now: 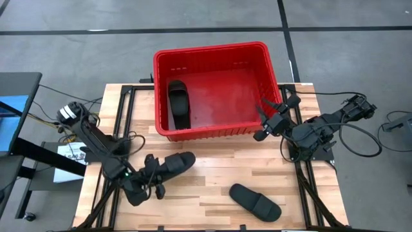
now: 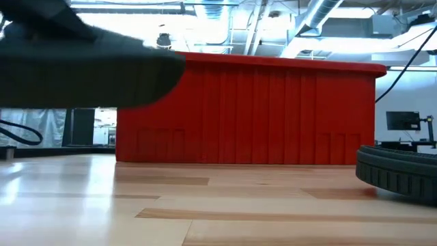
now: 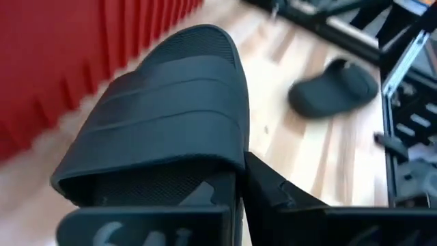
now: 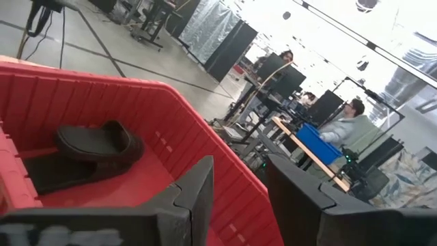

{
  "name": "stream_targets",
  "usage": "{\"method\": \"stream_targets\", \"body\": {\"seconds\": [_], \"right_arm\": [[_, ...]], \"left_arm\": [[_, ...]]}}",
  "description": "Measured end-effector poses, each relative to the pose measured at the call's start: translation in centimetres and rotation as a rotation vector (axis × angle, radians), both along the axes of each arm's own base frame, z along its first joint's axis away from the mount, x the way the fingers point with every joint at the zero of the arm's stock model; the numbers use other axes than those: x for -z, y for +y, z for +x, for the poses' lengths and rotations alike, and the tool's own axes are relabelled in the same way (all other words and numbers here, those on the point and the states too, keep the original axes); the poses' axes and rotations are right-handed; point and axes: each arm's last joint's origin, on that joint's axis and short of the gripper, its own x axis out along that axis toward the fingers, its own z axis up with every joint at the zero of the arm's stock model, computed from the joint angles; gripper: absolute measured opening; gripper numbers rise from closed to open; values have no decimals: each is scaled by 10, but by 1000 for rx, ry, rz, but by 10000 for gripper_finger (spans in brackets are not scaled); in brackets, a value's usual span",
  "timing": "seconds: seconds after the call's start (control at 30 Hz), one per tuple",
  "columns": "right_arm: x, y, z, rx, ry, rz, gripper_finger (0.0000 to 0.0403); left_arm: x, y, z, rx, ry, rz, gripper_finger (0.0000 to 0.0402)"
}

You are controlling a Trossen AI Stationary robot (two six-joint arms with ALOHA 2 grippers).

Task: Pick and place slides into bin
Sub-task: Put the black slide into the red bin

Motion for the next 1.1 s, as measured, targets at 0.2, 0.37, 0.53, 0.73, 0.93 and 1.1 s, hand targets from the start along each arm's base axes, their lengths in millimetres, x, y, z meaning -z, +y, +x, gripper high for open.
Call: {"method": "stream_targets", "body": {"seconds": [0.2,0.37,0.53,0.73,0.93,1.1], "right_arm": [[2,2,3,0,5,-1,125],[1,2,3,4,-81,71,125],[-6,2,4,4,-168,121,125],[-16,3,5,-2,-203,114,125],[-22,2,5,-1,-231,116,125],[-27,-3,7,24,-301,150,125]], "left_arm": [[-33,16,8,-57,-51,190,0],[-50,28,25,-92,-44,347,0],[-71,43,42,-212,-80,472,0],[-98,48,54,-197,-103,490,0],[-120,53,58,-276,-145,486,0],[-134,65,65,-366,-159,538,0]]}}
